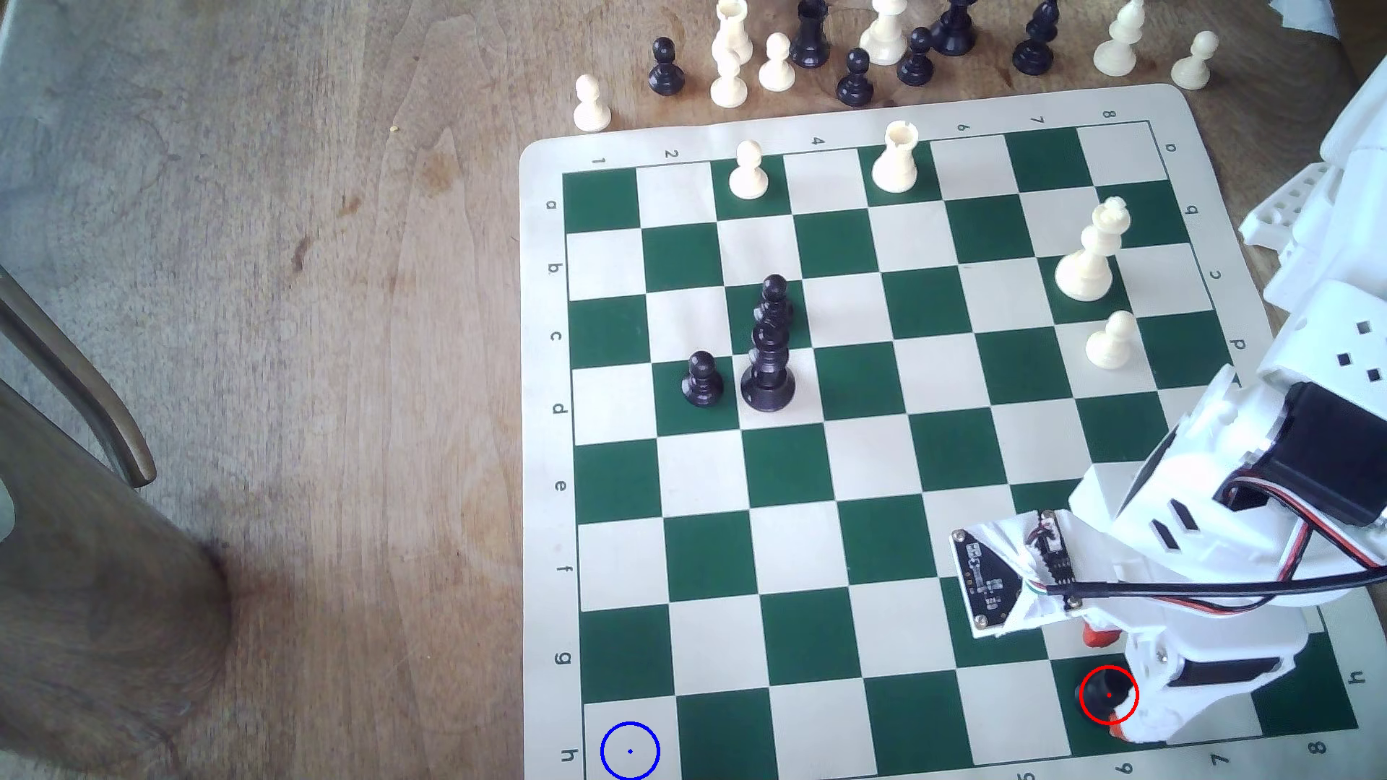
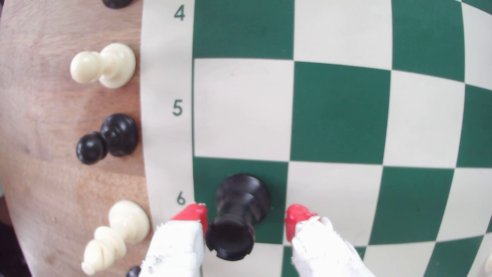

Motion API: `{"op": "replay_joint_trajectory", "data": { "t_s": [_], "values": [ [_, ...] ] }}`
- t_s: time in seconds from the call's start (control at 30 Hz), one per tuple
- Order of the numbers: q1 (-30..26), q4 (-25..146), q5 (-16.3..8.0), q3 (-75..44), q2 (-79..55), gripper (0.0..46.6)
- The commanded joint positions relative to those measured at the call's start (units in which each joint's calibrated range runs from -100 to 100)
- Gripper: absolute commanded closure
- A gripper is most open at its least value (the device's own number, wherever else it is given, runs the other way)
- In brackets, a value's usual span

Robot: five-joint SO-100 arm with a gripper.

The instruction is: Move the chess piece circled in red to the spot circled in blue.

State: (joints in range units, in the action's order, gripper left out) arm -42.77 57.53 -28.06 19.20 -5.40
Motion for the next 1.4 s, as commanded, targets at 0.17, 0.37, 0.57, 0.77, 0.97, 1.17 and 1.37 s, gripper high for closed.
{"op": "replay_joint_trajectory", "data": {
  "t_s": [0.17,0.37,0.57,0.77,0.97,1.17,1.37],
  "values": [
    [0.50,-1.18,-0.34,-1.43,1.16,28.6],
    [0.57,-1.26,-0.29,-1.43,1.16,30.6],
    [0.65,-1.59,-0.34,-1.43,1.16,32.1],
    [0.73,-2.00,-0.39,-0.98,1.16,33.8],
    [0.73,-2.90,-0.34,-0.98,1.33,36.8],
    [0.89,-2.33,-0.05,-0.98,2.18,42.3],
    [0.89,-2.25,0.05,-0.62,2.69,42.6]
  ]
}}
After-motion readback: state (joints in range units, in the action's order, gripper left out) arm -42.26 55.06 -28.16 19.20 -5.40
